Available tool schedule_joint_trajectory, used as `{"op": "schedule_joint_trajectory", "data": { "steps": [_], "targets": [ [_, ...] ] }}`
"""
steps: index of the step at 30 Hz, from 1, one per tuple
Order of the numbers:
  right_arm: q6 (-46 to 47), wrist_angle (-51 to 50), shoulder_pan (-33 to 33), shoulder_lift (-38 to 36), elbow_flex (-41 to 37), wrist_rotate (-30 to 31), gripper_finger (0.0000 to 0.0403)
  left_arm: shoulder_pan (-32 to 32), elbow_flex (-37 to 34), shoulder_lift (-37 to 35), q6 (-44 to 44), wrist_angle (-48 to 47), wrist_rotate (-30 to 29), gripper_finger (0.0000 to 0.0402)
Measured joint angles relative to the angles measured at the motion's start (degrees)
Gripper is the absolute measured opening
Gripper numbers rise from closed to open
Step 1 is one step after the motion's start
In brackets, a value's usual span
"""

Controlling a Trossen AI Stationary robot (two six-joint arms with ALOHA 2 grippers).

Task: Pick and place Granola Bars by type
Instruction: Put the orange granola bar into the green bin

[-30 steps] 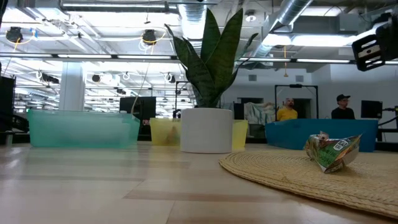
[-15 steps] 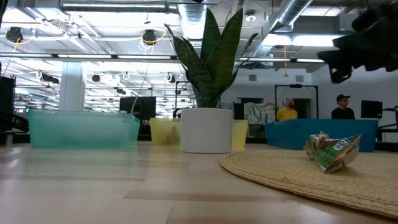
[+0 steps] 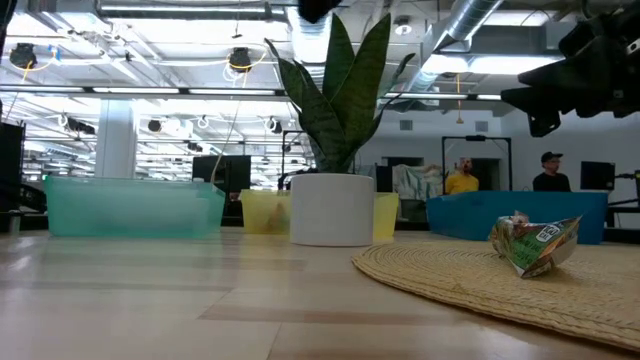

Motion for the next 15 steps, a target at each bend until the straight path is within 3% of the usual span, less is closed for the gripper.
{"op": "schedule_joint_trajectory", "data": {
  "steps": [8,15],
  "targets": [
    [0.0,0.0,0.0,0.0,0.0,0.0,0.0169,-0.9,7.1,7.6,-9.3,-4.3,-2.6,0.0107],
    [0.0,0.0,0.0,0.0,0.0,0.0,0.0169,-1.0,10.5,11.6,-28.4,-7.3,-9.3,0.0107]
  ]
}}
